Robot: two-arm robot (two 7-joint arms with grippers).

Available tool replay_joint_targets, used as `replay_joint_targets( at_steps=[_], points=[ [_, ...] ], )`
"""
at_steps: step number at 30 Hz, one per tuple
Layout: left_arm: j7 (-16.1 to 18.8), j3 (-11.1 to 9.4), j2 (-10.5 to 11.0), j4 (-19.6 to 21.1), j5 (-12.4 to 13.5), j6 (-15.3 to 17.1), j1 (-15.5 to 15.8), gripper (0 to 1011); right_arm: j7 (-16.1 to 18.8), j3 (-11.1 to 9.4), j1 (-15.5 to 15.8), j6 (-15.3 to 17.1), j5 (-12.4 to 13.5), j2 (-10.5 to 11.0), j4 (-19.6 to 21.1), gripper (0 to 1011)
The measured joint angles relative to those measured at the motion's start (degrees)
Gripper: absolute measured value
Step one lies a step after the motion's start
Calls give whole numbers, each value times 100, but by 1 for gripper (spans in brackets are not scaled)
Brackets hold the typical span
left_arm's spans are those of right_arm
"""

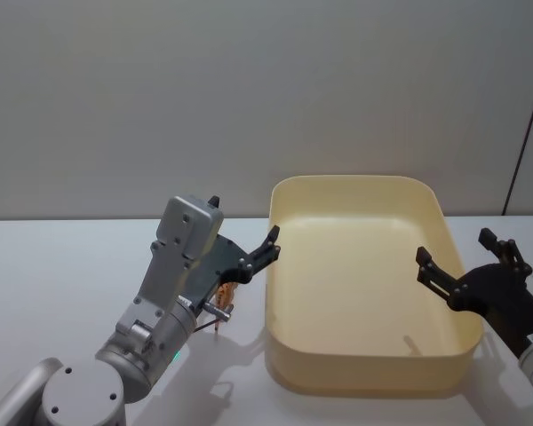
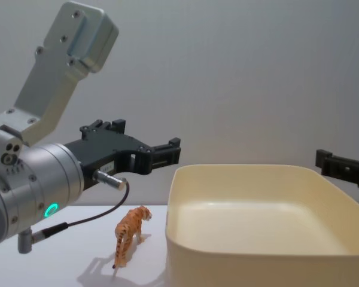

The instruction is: Pick up the toy alternately with two hands and place it into the central storage box.

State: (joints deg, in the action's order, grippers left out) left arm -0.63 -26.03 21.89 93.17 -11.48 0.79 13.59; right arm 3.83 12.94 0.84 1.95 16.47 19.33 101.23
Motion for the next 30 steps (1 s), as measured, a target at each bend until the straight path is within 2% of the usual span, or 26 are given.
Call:
replay_joint_targets(
  at_steps=[30],
  points=[
    [0, 0, 0, 0, 0, 0, 0, 1002, 0, 0, 0, 0, 0, 0, 0, 1001]
  ],
)
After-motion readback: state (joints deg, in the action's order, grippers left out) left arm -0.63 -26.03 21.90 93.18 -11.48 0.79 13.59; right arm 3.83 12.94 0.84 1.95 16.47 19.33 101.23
